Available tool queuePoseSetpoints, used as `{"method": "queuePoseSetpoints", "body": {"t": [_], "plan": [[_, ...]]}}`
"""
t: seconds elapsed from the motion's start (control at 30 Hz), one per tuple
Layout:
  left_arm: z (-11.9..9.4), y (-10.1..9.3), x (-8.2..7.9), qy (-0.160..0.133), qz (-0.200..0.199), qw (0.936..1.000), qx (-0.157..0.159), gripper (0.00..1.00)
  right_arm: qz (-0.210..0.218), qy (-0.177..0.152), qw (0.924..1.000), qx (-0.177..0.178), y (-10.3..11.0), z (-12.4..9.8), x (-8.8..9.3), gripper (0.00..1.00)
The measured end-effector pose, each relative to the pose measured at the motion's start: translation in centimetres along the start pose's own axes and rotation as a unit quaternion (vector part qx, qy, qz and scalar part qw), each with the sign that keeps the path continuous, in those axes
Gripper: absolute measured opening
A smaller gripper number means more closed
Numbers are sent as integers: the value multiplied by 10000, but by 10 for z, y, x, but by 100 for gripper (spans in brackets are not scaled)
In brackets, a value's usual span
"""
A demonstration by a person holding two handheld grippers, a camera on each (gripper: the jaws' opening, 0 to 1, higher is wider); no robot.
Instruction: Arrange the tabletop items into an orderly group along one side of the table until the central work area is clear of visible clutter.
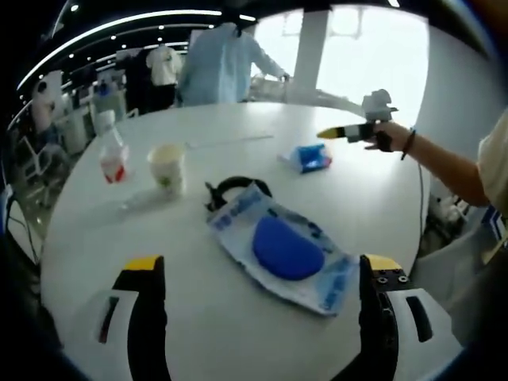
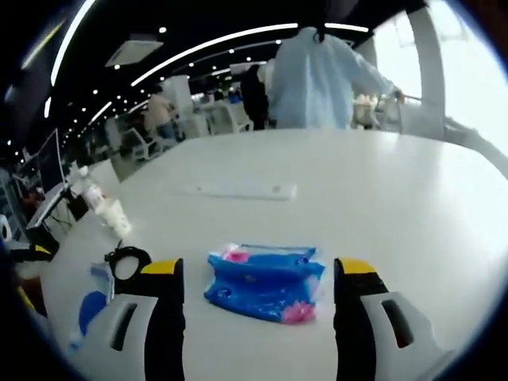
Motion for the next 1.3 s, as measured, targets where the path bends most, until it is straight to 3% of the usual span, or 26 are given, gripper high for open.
{"method": "queuePoseSetpoints", "body": {"t": [0.33,0.73,1.03,1.3], "plan": [[-2,-3,-7,-88,27,9999,80,99,-183,-6,9991,-376,40,-11,-8,86],[-9,-8,-15,-282,143,9994,106,99,-452,45,9947,-918,105,-13,-9,86],[-11,-8,-16,-282,153,9994,92,99,-652,203,9900,-1235,152,4,1,82],[-13,-4,-16,-285,138,9995,50,99,-686,432,9862,-1446,175,31,14,78]]}}
Point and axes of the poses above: the point that each gripper's makers call its tool centre point, and the gripper's own axes: z roughly forward along the fingers, y roughly to its left, x roughly out of its underside, the point moved 3 cm from there along -z, roughly backward along the fingers, and after that the axes turned 9 degrees about x, right-handed, at the moved point
